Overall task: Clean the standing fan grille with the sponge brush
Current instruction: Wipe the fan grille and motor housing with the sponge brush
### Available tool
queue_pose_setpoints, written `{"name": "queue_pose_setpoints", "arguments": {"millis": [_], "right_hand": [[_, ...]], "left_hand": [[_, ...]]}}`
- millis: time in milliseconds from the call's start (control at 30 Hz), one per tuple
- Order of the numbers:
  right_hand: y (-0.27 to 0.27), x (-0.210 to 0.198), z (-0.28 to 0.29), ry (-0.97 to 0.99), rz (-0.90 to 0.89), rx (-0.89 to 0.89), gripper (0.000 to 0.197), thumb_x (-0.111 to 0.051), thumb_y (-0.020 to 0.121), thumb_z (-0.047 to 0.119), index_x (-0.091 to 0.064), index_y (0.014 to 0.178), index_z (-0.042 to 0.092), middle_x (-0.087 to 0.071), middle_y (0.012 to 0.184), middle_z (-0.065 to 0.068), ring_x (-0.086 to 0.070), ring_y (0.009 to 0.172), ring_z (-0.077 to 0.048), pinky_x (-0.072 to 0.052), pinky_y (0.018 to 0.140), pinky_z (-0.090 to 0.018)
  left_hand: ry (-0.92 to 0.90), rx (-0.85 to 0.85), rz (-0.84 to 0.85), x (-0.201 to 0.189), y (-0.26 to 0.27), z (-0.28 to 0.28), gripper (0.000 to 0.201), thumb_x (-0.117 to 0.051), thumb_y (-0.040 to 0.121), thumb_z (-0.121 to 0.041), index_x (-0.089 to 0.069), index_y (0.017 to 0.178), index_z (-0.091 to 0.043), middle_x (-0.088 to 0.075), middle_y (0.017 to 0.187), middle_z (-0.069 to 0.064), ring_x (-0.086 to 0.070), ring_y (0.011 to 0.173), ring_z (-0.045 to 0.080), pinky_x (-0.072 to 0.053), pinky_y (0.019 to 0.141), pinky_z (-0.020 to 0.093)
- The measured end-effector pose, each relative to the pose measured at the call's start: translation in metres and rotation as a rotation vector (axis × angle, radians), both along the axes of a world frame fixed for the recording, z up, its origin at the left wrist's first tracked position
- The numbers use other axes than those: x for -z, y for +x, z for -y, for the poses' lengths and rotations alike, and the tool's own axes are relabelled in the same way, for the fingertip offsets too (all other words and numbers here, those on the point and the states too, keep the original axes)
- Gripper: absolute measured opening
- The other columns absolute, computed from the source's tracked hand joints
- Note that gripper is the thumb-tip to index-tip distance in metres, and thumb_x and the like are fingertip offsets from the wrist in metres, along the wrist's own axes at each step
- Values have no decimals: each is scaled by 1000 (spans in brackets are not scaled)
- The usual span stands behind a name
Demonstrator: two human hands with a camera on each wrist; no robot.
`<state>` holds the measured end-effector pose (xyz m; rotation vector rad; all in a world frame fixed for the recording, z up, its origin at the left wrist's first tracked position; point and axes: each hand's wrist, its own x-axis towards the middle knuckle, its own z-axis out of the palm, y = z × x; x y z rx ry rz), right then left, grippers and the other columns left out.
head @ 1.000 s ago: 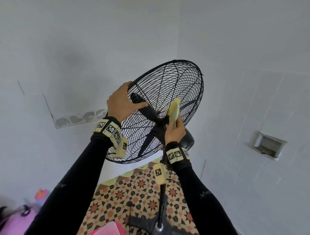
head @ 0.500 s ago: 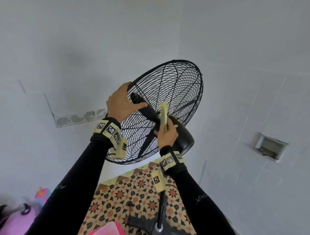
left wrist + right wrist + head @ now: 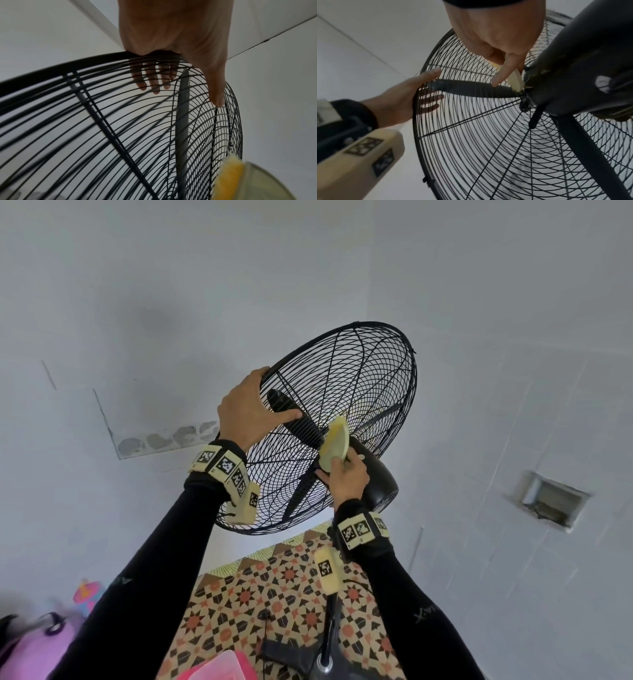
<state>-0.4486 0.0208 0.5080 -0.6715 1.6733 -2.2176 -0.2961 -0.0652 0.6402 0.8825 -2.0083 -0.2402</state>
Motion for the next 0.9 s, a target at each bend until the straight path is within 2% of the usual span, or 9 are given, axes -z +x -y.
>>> {"name": "queue_pose_setpoints", "arguments": {"millis": [167,233,267,367,533,667,767,800,900], "right_hand": [[-19,-18,0,-47,58,211,40,-47,102,3,-53,141,8,-63,123,-12,-65,96,-27,-62,83,-40],[-10,-21,8,-2,12,174,41,-47,104,4,-51,144,9,-64,114,-6,-64,83,-18,-60,81,-29],[-6,-19,10,1,-11,119,41,-47,104,3,-49,145,8,-62,112,-7,-64,79,-15,-61,79,-32],[-5,-14,1,-16,76,2,43,-47,102,-2,-50,143,7,-55,123,-13,-67,87,-24,-64,74,-40],[-21,-13,-1,-13,41,191,38,-46,102,3,-52,139,7,-58,118,-8,-64,96,-29,-62,83,-43],[-3,-14,7,90,-52,93,40,-45,104,4,-47,144,7,-54,122,-11,-65,89,-24,-63,76,-39],[-16,-17,-4,212,14,43,46,-50,100,3,-39,145,6,-53,134,-18,-64,110,-36,-59,63,-20],[-25,-19,-8,225,18,82,51,-53,98,3,-36,146,9,-54,135,-18,-63,114,-37,-59,67,-21],[-44,-31,-11,163,57,241,58,-58,90,1,-34,141,15,-58,132,-21,-62,117,-40,-60,91,-47]], "left_hand": [[-16,23,11,-2,-6,-4,103,-83,64,-75,-47,148,-28,-63,141,-5,-60,129,20,-48,107,48],[-12,17,1,-1,-5,-1,103,-83,64,-76,-47,148,-28,-63,141,-6,-60,129,20,-48,107,47],[-10,14,-3,-1,-3,1,103,-83,63,-76,-47,148,-28,-63,141,-6,-60,129,20,-48,106,46],[-1,6,-6,1,0,4,105,-81,62,-79,-47,147,-29,-63,141,-7,-60,129,20,-49,107,46],[-5,21,22,-1,-5,-1,106,-81,63,-79,-45,149,-28,-62,142,-5,-60,129,22,-48,108,50],[3,13,10,0,-3,2,106,-82,63,-77,-46,149,-28,-62,142,-5,-59,130,22,-47,108,50],[8,12,8,2,1,5,108,-80,62,-81,-45,149,-28,-61,143,-5,-59,130,22,-47,108,52],[6,18,12,2,0,4,108,-80,62,-81,-44,150,-28,-61,143,-5,-59,130,22,-47,108,52],[8,37,21,1,-3,0,107,-81,64,-78,-44,151,-28,-61,144,-5,-59,130,22,-47,108,51]]}}
